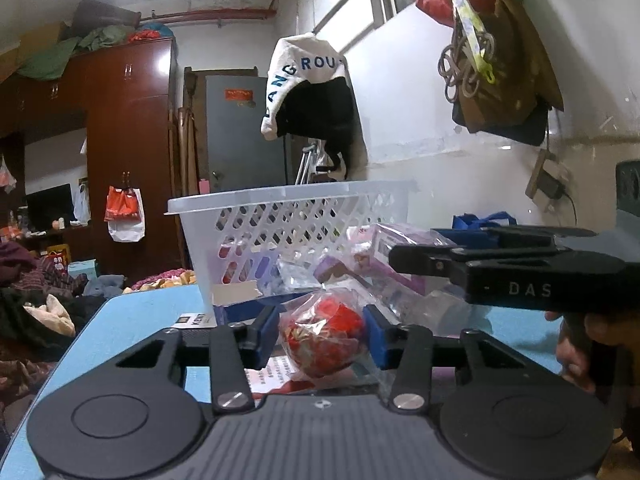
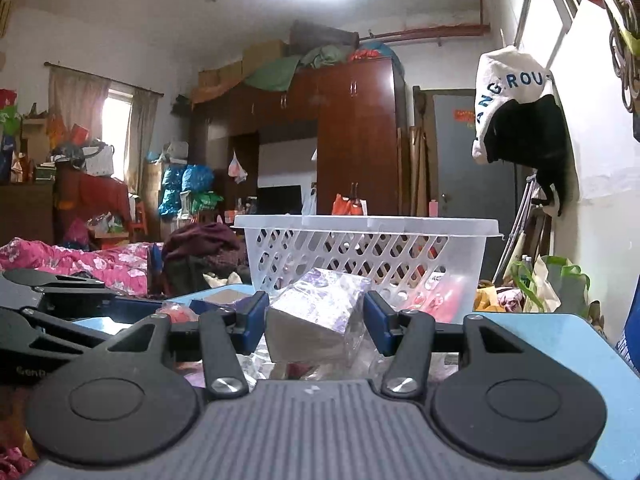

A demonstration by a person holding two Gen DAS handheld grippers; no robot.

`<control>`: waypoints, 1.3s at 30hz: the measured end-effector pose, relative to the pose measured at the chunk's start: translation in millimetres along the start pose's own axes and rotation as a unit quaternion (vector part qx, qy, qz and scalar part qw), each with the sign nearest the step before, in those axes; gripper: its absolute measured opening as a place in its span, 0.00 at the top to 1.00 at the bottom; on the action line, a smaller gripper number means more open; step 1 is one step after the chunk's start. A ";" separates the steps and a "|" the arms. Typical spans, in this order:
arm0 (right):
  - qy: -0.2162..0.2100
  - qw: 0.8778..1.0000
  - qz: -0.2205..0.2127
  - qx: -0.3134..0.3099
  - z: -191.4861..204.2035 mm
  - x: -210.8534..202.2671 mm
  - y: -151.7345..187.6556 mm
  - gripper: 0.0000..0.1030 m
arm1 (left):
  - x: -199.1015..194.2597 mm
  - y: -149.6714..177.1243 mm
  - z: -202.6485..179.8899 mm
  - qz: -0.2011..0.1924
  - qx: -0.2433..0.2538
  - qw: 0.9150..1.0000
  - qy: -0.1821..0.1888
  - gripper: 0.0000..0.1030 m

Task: Organize objects
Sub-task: 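Grasp the red bagged ball with the left gripper while the right gripper grasps a foil packet, then carry both items over the basket and open both grippers to release them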

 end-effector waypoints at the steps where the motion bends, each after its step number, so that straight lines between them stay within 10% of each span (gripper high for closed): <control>1: 0.000 1.000 -0.001 0.000 0.2 0.4 0.0 0.46 | -1.2 -0.9 1.4 -0.004 -0.003 1.000 -0.001 0.52; 39: 0.032 0.999 -0.024 -0.005 -38.5 0.6 -57.1 0.47 | 45.4 -77.1 48.4 -0.026 -0.070 0.997 -0.009 0.52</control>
Point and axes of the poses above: each gripper's, at about its wrist camera, not at the fingertips, and x roughly the way its jaws point, z to its left, y to its underside, the point moved 3 cm from there along x, roughly the way its jaws point, and after that the axes turned 13 degrees about -y, right-handed, at the moved point
